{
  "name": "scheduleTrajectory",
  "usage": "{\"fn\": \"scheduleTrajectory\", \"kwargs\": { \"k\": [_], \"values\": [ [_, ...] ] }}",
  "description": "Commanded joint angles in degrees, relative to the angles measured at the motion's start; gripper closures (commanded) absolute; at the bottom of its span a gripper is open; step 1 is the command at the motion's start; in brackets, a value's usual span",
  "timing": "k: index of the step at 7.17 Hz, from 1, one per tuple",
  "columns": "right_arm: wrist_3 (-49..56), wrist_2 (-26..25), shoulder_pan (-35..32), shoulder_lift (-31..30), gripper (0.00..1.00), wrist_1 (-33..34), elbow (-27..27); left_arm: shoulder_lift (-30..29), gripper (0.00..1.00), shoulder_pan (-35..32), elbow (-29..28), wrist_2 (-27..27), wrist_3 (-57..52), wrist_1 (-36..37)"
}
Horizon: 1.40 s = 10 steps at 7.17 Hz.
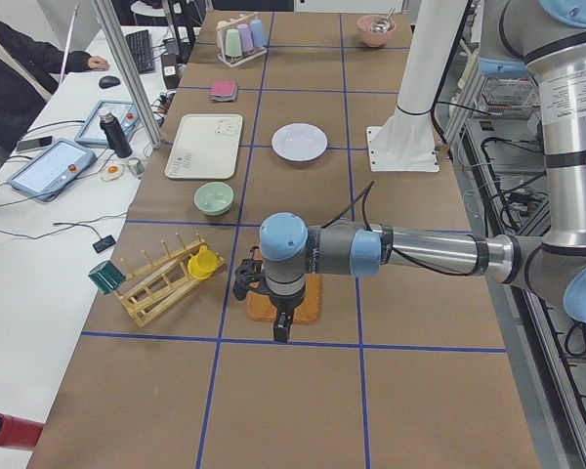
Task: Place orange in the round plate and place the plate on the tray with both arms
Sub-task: 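Move the left gripper down toward the orange on the wooden board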
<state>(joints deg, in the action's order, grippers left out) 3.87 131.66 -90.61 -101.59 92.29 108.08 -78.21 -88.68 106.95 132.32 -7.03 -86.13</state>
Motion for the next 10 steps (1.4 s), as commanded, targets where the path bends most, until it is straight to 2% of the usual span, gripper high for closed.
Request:
{"fn": "scheduleTrajectory", "kwargs": {
  "k": [1, 3, 4, 5, 7, 8, 9, 10],
  "values": [
    [-0.1, 0.0, 0.1, 0.3, 0.0, 0.0, 0.1, 0.1, 0.01, 0.0, 0.3, 0.0, 0.0, -0.1],
    [0.0, 0.5, 0.3, 0.6, 0.0, -1.7, 1.1, 0.1, 0.01, 0.0, 0.3, 0.0, -0.1, -0.1],
    [-0.3, 2.3, 0.7, 0.6, 0.0, -8.9, 0.8, -0.4, 0.01, 0.0, 0.4, 0.0, 0.0, -0.4],
    [-1.4, 3.9, 1.9, 0.7, 0.0, -10.4, 0.9, -0.9, 0.01, -0.1, 1.0, 0.2, 0.0, -0.8],
    [-3.1, 10.9, 2.1, 1.7, 0.0, -11.4, 0.7, -7.3, 0.01, -0.1, -0.2, 1.1, -0.1, -6.3],
    [-8.7, 13.3, 2.3, 2.4, 0.0, -11.9, 1.2, -5.7, 0.01, 0.0, 0.3, 4.6, -0.4, -7.2],
    [-16.0, 12.9, 4.8, 3.2, 0.0, -15.7, 1.5, -5.3, 0.01, 0.4, 0.5, 7.3, 0.5, -10.1],
    [-22.4, 8.8, 9.3, 3.2, 0.0, -19.6, 1.6, -5.4, 0.02, 3.2, 0.0, 10.5, 6.6, -12.5]
  ]
}}
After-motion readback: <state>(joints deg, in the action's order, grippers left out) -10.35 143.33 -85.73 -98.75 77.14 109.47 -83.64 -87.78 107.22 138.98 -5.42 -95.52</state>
